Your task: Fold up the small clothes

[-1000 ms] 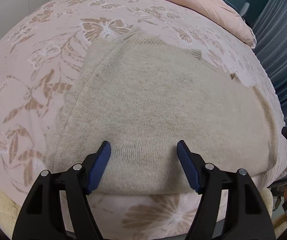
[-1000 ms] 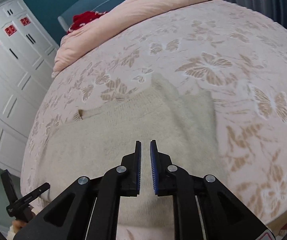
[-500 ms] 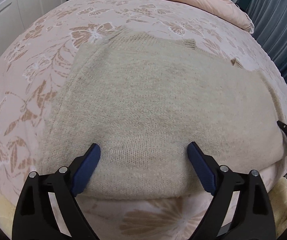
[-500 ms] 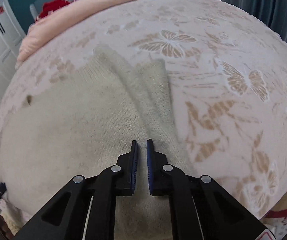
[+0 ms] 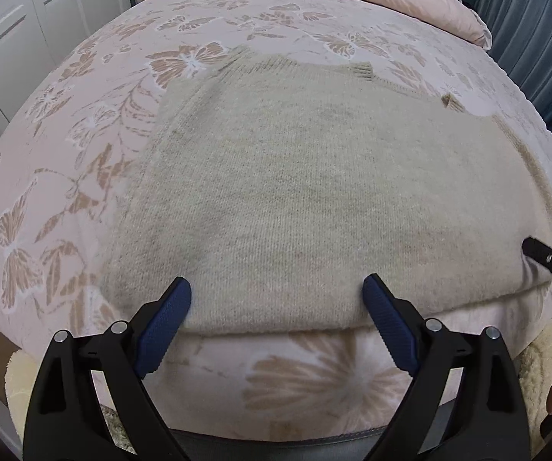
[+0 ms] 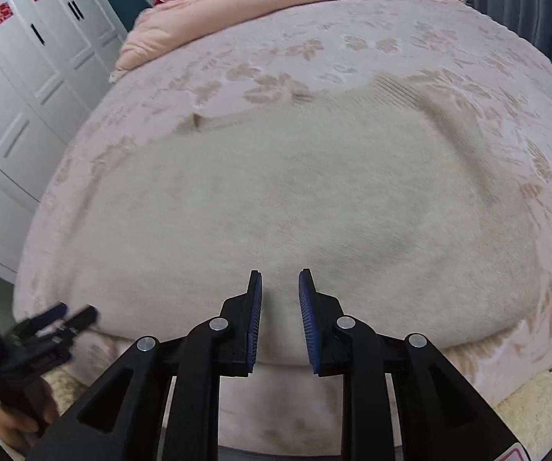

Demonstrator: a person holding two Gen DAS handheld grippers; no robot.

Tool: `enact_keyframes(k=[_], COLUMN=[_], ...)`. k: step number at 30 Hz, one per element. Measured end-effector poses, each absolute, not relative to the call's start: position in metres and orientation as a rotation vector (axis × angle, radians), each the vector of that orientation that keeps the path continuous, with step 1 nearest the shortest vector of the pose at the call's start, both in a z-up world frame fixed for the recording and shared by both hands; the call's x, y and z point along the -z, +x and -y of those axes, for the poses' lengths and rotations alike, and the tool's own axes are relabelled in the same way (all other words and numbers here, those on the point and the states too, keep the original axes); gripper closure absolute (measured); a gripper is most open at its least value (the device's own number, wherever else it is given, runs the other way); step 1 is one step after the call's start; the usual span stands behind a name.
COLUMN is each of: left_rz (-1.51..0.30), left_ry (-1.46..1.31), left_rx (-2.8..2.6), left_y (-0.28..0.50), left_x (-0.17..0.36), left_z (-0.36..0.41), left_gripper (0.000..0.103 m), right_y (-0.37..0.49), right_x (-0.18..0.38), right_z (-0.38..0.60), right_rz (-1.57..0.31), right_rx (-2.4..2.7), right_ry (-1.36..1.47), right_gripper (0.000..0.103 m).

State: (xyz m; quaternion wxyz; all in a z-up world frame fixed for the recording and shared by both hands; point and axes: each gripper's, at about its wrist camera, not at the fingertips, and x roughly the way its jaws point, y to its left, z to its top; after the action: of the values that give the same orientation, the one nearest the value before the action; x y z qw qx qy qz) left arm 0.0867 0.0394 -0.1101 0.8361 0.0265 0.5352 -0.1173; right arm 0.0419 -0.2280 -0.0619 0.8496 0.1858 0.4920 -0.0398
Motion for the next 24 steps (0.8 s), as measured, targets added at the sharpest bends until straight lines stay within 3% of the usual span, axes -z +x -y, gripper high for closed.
enact_keyframes(k=[7,13,18,20,22,24], left_rz=[-1.189,-1.212,-1.201,-1.181,-1.171,-1.175], left_ry=[-0.072,-0.152,-0.254,-0.326,-0.384,-0.396], left_rx=[0.229,0.19,0.214,0.225,0.243,0.252], left_y=[0.068,0.048,0.044,0.046,0.05,0.052], left_x=[0.116,0.125,0.127,0.126,0.127,0.125], left_z=[-0.066,-0.102,-0.123,-0.129,-0.13,-0.126], left_gripper=[0.013,0.013,0.013,0.012,0.012,0.012], right_y=[0.127,0.202,0.196,0.191,0.189,0.178], right_x=[0.036,0.118,0.082,0.089,0.109,0.091], right_z=[0.142,0.083,0.074,0.077,0.077,0.086], right_rz=[-1.015,-1.235,-1.14,-1.158,-1.2,-1.171], right_rx=[-0.121,-0.088,-0.12,-0.101,-0.103,-0.095], right_ry=[0.327,0.216,0.226,0.229,0.208,0.25], right_gripper=[0.081,0.08,0.08,0.069,0.07,0.072])
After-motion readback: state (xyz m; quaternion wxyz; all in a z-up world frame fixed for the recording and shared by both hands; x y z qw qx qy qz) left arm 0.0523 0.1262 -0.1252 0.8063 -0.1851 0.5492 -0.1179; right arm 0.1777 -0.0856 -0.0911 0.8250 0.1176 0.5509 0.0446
